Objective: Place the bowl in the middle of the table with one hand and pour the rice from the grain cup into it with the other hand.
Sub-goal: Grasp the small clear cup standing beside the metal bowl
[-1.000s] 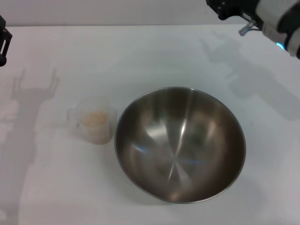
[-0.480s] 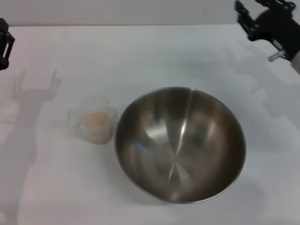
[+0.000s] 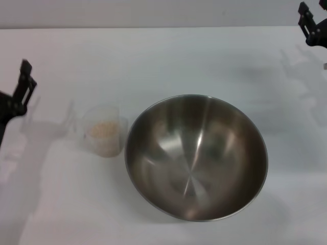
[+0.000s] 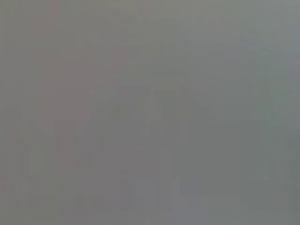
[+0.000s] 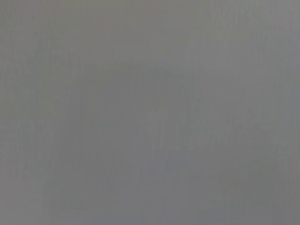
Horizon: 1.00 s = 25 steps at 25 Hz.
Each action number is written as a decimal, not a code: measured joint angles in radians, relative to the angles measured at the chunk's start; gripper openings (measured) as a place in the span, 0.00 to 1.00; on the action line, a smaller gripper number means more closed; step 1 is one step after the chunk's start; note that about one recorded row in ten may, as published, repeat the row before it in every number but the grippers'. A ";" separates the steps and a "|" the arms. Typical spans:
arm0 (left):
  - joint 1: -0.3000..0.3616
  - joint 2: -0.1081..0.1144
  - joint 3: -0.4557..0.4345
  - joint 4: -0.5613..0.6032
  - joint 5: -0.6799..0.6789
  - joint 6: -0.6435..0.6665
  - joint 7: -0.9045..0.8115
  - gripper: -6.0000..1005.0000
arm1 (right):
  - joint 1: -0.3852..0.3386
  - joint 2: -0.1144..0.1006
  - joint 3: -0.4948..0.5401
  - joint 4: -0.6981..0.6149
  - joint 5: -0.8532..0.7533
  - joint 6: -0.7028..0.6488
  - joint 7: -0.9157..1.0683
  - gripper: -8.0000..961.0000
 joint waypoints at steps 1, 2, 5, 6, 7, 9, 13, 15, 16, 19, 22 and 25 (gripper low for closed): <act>0.014 0.000 0.019 0.000 -0.001 0.013 0.000 0.83 | 0.002 0.000 0.004 0.001 0.000 -0.001 -0.007 0.48; 0.031 0.000 0.043 0.000 0.000 0.027 0.000 0.83 | 0.005 -0.001 0.009 0.002 0.000 -0.003 -0.012 0.48; 0.058 0.000 0.093 0.002 0.000 0.034 0.000 0.83 | 0.016 -0.004 0.021 0.008 0.000 -0.009 -0.017 0.48; 0.067 0.000 0.111 0.005 -0.001 0.032 0.000 0.83 | 0.020 -0.005 0.022 0.011 0.000 -0.009 -0.017 0.48; 0.075 -0.001 0.122 0.009 0.000 0.028 0.000 0.83 | 0.024 -0.006 0.022 0.013 0.000 -0.010 -0.018 0.48; 0.088 -0.003 0.139 0.014 0.000 0.014 0.000 0.83 | 0.031 -0.007 0.022 0.014 0.000 -0.014 -0.022 0.48; 0.105 -0.002 0.176 0.016 0.000 -0.038 0.000 0.83 | 0.047 -0.010 0.024 0.015 -0.003 -0.023 -0.028 0.48; 0.109 -0.002 0.187 0.016 0.000 -0.064 0.001 0.83 | 0.055 -0.012 0.024 0.016 -0.004 -0.024 -0.028 0.48; 0.111 -0.002 0.192 0.016 0.000 -0.081 0.001 0.83 | 0.058 -0.013 0.024 0.016 -0.005 -0.025 -0.028 0.47; 0.113 -0.002 0.210 0.015 0.001 -0.116 0.001 0.83 | 0.066 -0.015 0.024 0.016 -0.005 -0.033 -0.028 0.47; 0.113 -0.002 0.228 0.014 0.001 -0.136 0.001 0.83 | 0.069 -0.017 0.025 0.016 -0.005 -0.036 -0.028 0.47; 0.110 -0.002 0.240 0.009 0.001 -0.157 -0.001 0.83 | 0.069 -0.019 0.025 0.016 -0.005 -0.036 -0.028 0.47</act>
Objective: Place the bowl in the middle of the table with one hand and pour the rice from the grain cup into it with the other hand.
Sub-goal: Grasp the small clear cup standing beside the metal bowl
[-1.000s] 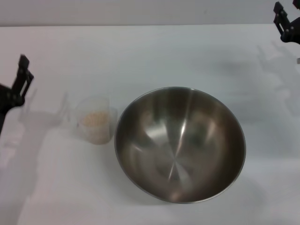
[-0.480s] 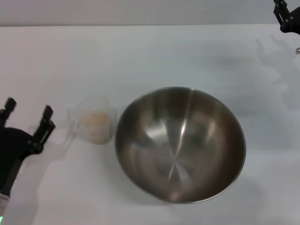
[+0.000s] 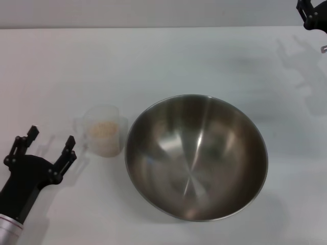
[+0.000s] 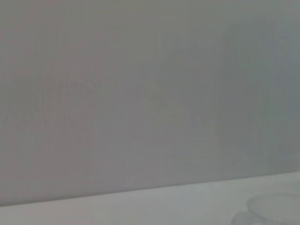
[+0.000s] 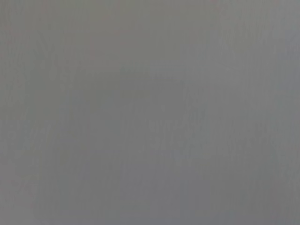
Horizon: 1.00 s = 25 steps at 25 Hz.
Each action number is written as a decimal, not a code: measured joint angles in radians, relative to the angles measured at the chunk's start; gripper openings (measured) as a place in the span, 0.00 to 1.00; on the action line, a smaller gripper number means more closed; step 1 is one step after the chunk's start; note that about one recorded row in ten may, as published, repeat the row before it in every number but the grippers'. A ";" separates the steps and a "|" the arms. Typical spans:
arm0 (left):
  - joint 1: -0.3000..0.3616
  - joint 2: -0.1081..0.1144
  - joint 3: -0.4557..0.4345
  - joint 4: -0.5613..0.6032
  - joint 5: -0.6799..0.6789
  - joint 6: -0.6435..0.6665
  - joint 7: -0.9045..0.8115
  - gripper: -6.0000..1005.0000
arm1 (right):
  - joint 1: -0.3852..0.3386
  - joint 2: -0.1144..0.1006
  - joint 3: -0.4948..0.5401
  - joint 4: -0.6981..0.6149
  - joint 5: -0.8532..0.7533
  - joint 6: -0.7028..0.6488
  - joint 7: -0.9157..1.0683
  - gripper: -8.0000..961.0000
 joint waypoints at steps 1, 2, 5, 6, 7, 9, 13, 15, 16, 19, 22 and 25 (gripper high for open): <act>-0.002 0.000 0.005 -0.002 0.000 -0.005 -0.002 0.83 | 0.000 -0.001 0.000 0.000 0.000 0.000 0.000 0.47; -0.004 0.000 0.010 -0.002 0.000 -0.006 -0.004 0.83 | 0.000 -0.001 0.000 0.000 0.000 0.000 0.000 0.47; -0.008 0.000 0.016 -0.004 0.000 -0.012 -0.002 0.82 | -0.002 -0.001 0.000 0.000 0.000 0.000 0.000 0.47; -0.011 0.000 0.017 -0.004 0.000 -0.015 -0.001 0.82 | -0.003 -0.001 0.000 0.000 0.000 0.000 0.000 0.47; -0.015 0.000 0.017 -0.004 0.000 -0.020 -0.001 0.82 | -0.004 -0.001 0.000 -0.001 0.000 0.000 0.000 0.47; -0.025 0.000 0.017 -0.004 -0.001 -0.030 0.000 0.82 | -0.006 0.000 0.000 -0.002 0.000 0.000 0.000 0.48; -0.039 0.000 0.011 -0.001 -0.004 -0.051 0.000 0.82 | -0.009 0.002 0.000 -0.002 0.000 0.005 0.000 0.48; -0.039 0.000 0.011 -0.001 -0.004 -0.051 0.000 0.82 | -0.010 0.003 0.000 -0.003 0.000 0.006 0.000 0.48; -0.048 0.000 0.010 0.002 -0.006 -0.059 0.000 0.82 | -0.011 0.003 0.000 -0.003 0.000 0.007 0.000 0.48; -0.057 0.000 0.009 0.004 -0.007 -0.066 0.000 0.82 | -0.013 0.005 0.000 -0.005 0.000 0.007 0.000 0.48; -0.066 0.001 0.007 0.005 -0.007 -0.078 0.001 0.82 | -0.014 0.006 0.000 -0.006 0.000 0.008 0.000 0.47; -0.076 0.002 0.004 0.005 -0.008 -0.093 0.001 0.82 | -0.015 0.006 0.000 -0.006 0.000 0.009 0.000 0.47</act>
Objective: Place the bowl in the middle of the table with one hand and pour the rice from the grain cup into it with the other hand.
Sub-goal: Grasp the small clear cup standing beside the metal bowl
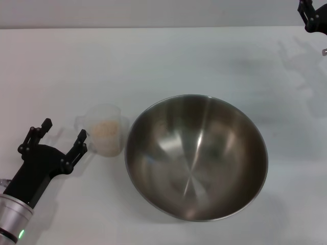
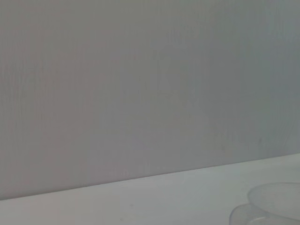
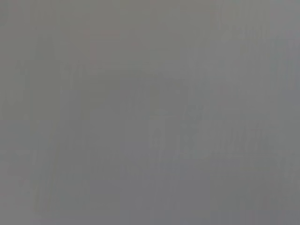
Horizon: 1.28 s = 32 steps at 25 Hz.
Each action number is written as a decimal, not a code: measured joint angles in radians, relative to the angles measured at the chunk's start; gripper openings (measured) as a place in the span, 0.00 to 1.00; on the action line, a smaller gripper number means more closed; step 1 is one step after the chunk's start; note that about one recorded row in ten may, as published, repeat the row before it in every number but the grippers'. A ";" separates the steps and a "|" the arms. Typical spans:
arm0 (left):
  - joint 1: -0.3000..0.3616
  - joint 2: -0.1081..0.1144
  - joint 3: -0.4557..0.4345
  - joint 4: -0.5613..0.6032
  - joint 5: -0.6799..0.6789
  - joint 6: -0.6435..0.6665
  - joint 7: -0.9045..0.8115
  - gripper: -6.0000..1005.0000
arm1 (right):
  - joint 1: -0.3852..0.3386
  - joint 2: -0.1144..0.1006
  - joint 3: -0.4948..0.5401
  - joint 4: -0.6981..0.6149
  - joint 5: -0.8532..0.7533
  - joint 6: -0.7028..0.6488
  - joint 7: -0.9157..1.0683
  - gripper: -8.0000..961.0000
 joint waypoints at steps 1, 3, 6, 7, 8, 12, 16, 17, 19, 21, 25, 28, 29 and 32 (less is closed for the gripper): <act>-0.002 0.000 -0.002 0.000 0.000 -0.003 0.000 0.82 | 0.000 0.000 0.000 0.000 0.000 0.000 0.000 0.47; -0.007 0.000 -0.014 0.001 0.000 -0.012 0.001 0.82 | 0.000 0.000 0.000 0.000 0.000 0.000 0.000 0.47; -0.012 0.000 -0.026 0.002 0.000 -0.022 0.002 0.82 | 0.000 0.000 0.000 0.000 0.000 0.001 0.000 0.47; -0.012 0.000 -0.026 0.002 0.000 -0.022 0.002 0.82 | 0.000 0.000 0.000 0.000 0.000 0.001 0.000 0.47; -0.014 0.000 -0.028 0.004 0.000 -0.024 0.002 0.82 | 0.000 0.000 0.000 0.000 0.000 0.001 0.000 0.47; -0.029 0.000 -0.034 0.012 0.000 -0.036 0.002 0.82 | 0.000 0.000 0.000 0.000 0.000 0.001 0.000 0.48; -0.046 0.000 -0.046 0.013 0.000 -0.063 0.002 0.82 | 0.000 0.000 0.000 -0.001 0.001 -0.001 0.000 0.48; -0.046 0.000 -0.046 0.013 0.000 -0.063 0.002 0.82 | 0.001 0.000 0.000 -0.001 0.001 -0.003 0.000 0.48; -0.054 0.000 -0.049 0.012 0.000 -0.066 0.002 0.82 | 0.004 0.000 0.000 -0.001 0.001 -0.005 0.000 0.48; -0.056 0.000 -0.054 0.012 0.000 -0.066 0.002 0.82 | 0.006 0.000 0.000 0.000 0.002 -0.006 0.000 0.48; -0.057 0.000 -0.059 0.012 0.000 -0.066 0.002 0.82 | 0.008 0.002 0.000 0.002 0.002 -0.007 0.000 0.48; -0.057 0.000 -0.060 0.011 0.000 -0.066 0.001 0.81 | 0.010 0.003 0.000 0.004 0.001 -0.008 0.000 0.48; -0.057 0.000 -0.060 0.011 0.000 -0.066 0.001 0.79 | 0.011 0.003 0.000 0.005 0.001 -0.009 0.000 0.48; -0.058 -0.001 -0.060 0.007 0.001 -0.066 0.002 0.75 | 0.012 0.003 0.000 0.005 0.001 -0.009 -0.001 0.48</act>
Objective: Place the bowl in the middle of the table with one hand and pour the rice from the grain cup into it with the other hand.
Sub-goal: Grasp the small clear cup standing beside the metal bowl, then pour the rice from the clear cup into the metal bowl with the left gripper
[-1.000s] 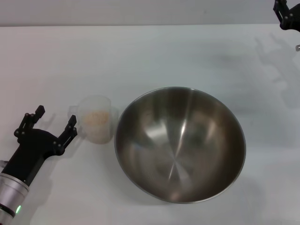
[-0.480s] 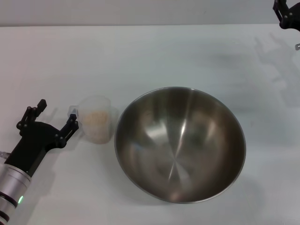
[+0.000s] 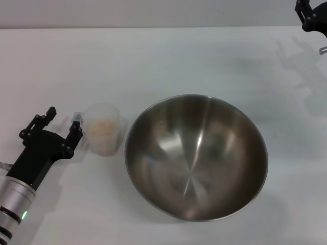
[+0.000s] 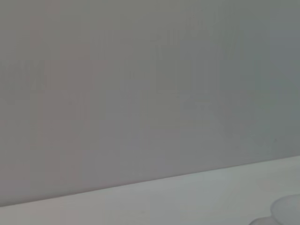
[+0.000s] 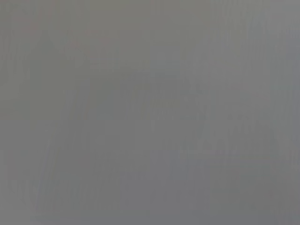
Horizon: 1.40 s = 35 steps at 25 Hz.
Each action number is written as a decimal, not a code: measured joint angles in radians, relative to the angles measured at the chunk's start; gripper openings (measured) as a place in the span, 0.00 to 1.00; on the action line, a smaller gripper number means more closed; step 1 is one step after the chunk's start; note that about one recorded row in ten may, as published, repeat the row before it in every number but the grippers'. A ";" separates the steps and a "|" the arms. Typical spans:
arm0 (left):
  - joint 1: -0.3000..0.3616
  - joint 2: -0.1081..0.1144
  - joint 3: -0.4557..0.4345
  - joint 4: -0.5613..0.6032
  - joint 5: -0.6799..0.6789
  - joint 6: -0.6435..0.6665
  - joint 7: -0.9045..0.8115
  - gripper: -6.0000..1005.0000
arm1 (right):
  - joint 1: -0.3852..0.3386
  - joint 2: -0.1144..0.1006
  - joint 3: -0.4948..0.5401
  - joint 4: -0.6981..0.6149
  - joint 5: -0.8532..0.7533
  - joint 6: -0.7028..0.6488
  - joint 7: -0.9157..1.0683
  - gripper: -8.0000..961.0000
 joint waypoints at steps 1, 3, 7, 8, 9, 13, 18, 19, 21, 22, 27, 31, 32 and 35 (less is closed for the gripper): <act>0.000 0.000 0.000 0.000 0.000 0.000 0.000 0.72 | 0.000 0.000 0.000 0.000 0.000 0.000 0.000 0.48; -0.004 -0.001 0.004 -0.005 0.004 -0.001 0.000 0.66 | 0.000 0.001 0.000 0.001 0.000 0.000 0.000 0.48; -0.008 -0.003 0.008 -0.007 0.005 -0.014 0.000 0.52 | -0.002 0.001 0.000 0.001 -0.001 0.000 -0.001 0.48; -0.010 -0.003 0.008 -0.008 0.005 -0.017 0.000 0.46 | -0.003 0.001 0.000 0.001 -0.001 0.000 -0.001 0.47; -0.012 -0.004 0.009 -0.009 0.005 -0.020 0.000 0.41 | -0.003 0.001 0.000 0.001 -0.001 0.001 -0.001 0.47; -0.013 -0.004 0.010 -0.022 0.005 -0.026 -0.002 0.24 | -0.006 0.001 0.000 0.001 -0.001 0.002 -0.001 0.48; -0.007 -0.004 0.006 -0.038 0.000 -0.025 -0.003 0.10 | -0.008 0.001 0.000 0.001 -0.002 0.004 -0.001 0.48; -0.007 -0.004 0.006 -0.038 0.000 -0.025 -0.003 0.09 | -0.009 0.001 0.000 0.001 -0.002 0.004 -0.001 0.48; -0.007 -0.003 0.004 -0.041 0.000 -0.022 -0.003 0.07 | -0.009 0.001 0.000 0.000 -0.003 0.004 -0.001 0.48; -0.011 -0.003 -0.004 -0.044 -0.001 -0.013 0.000 0.06 | -0.009 0.001 0.000 0.000 -0.003 0.005 -0.001 0.48; -0.026 -0.004 -0.031 -0.061 -0.001 0.038 0.100 0.03 | -0.011 0.001 0.000 0.001 -0.003 0.005 -0.001 0.48; -0.037 -0.005 -0.032 -0.071 0.002 0.137 0.278 0.03 | -0.012 0.002 0.000 0.001 0.001 0.004 -0.013 0.48; -0.037 -0.005 -0.032 -0.071 0.002 0.137 0.278 0.03 | -0.012 0.002 0.000 0.001 0.001 0.004 -0.013 0.48; -0.066 -0.003 -0.003 -0.065 0.038 0.307 0.567 0.03 | -0.012 0.003 0.005 -0.002 0.002 0.001 -0.032 0.47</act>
